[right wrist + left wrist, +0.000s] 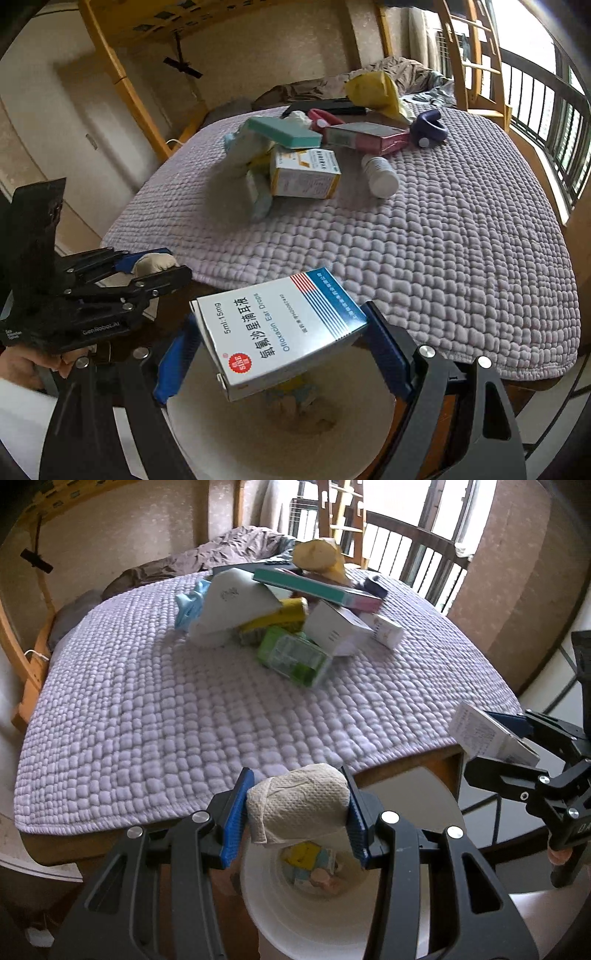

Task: Collect trash
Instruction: 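Carry the ear-drop box and the rolled tissue off the bed over the white bin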

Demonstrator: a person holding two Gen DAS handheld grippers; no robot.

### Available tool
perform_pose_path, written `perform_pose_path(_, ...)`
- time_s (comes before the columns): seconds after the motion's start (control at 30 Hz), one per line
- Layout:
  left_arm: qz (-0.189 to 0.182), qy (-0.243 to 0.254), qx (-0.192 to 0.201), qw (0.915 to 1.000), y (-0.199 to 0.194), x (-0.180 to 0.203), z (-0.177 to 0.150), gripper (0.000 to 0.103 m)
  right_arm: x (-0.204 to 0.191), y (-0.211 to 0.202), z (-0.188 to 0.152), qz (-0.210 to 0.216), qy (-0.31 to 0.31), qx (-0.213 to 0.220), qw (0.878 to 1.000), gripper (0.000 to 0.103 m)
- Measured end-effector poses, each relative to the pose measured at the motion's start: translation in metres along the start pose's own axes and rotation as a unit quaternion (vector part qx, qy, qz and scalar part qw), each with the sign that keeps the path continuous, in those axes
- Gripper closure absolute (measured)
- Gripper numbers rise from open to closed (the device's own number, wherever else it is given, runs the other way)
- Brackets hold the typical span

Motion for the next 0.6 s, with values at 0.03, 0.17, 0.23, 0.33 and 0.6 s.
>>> perform_pose_path(0.03,-0.002,0.005,-0.001,1.0000,0.000,0.002,-0.002,0.055,-0.002,-0.001,-0.002,0.003,-0.003,-0.001,1.000,0.020)
perform_pose_path(0.17,-0.011,0.021,-0.005,0.9997,-0.001,0.010,-0.012,0.055,-0.006,-0.001,-0.011,0.011,-0.009,-0.007,1.000,0.020)
perform_pose_path(0.23,-0.018,0.025,-0.007,0.9995,-0.001,0.012,-0.016,0.055,-0.009,-0.001,-0.016,0.016,-0.010,-0.011,1.000,0.020)
perform_pose_path(0.33,-0.025,0.034,-0.015,0.9990,0.001,0.015,-0.022,0.055,-0.012,0.001,-0.022,0.018,-0.013,-0.019,1.000,0.020)
perform_pose_path(0.6,-0.043,0.062,-0.035,0.9965,0.011,0.024,-0.035,0.055,-0.015,0.011,-0.034,0.021,-0.022,-0.040,0.999,0.020)
Point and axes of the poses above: each gripper's, at about its wrist camera, not at the fingertips, and y roughly the way its jaws point, x to its right, z to its top, the point moved 5 cm from there along y, roughly the way its jaws point, and after that the axes turned 8 degrees about -x, right-handed, at the moved point
